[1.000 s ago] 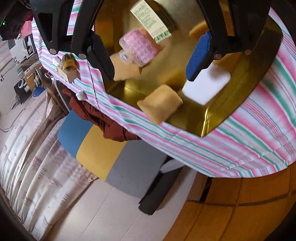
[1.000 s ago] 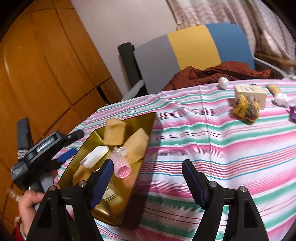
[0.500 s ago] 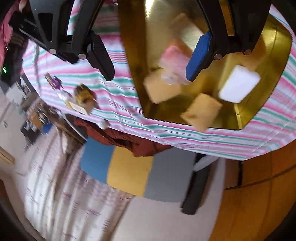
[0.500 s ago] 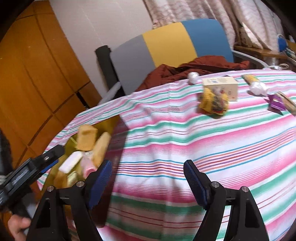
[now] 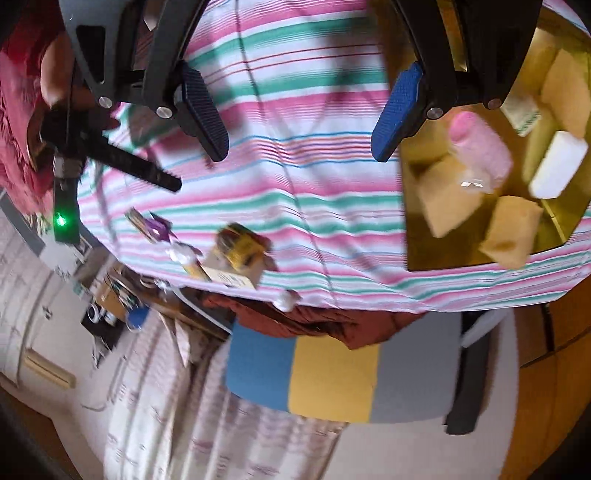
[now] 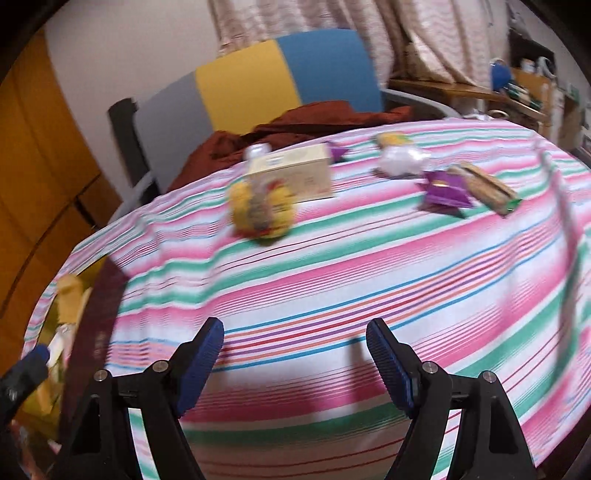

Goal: Organize objects
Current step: 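Move both grippers back from the gold tray toward the remaining items, then grasp the purple snack packet with the right gripper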

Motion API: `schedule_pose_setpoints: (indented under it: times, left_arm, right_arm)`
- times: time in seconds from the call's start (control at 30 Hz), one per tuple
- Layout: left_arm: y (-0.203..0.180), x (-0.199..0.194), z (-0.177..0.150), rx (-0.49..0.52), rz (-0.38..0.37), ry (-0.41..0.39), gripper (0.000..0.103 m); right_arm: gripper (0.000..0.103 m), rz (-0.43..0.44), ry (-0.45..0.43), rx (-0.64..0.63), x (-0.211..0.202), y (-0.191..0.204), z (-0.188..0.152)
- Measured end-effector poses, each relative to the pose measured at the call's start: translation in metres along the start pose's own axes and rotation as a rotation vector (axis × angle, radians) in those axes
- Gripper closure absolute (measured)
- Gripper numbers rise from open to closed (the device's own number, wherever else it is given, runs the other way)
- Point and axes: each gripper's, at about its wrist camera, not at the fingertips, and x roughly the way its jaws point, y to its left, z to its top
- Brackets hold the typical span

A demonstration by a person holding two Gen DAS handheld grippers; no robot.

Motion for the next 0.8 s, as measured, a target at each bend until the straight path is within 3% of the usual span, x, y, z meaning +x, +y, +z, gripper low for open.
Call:
schedule_pose_setpoints:
  times: [0.37, 0.8]
  left_arm:
    - [-0.036, 0.037, -0.008, 0.032, -0.037, 0.116, 0.022]
    - [-0.050, 0.050, -0.015, 0.056, -0.026, 0.156, 0.022]
  right_arm:
    - [0.023, -0.181, -0.021, 0.173, 0.011, -0.096, 0.036]
    - [0.023, -0.196, -0.091, 0.223, 0.042, -0.134, 0.103]
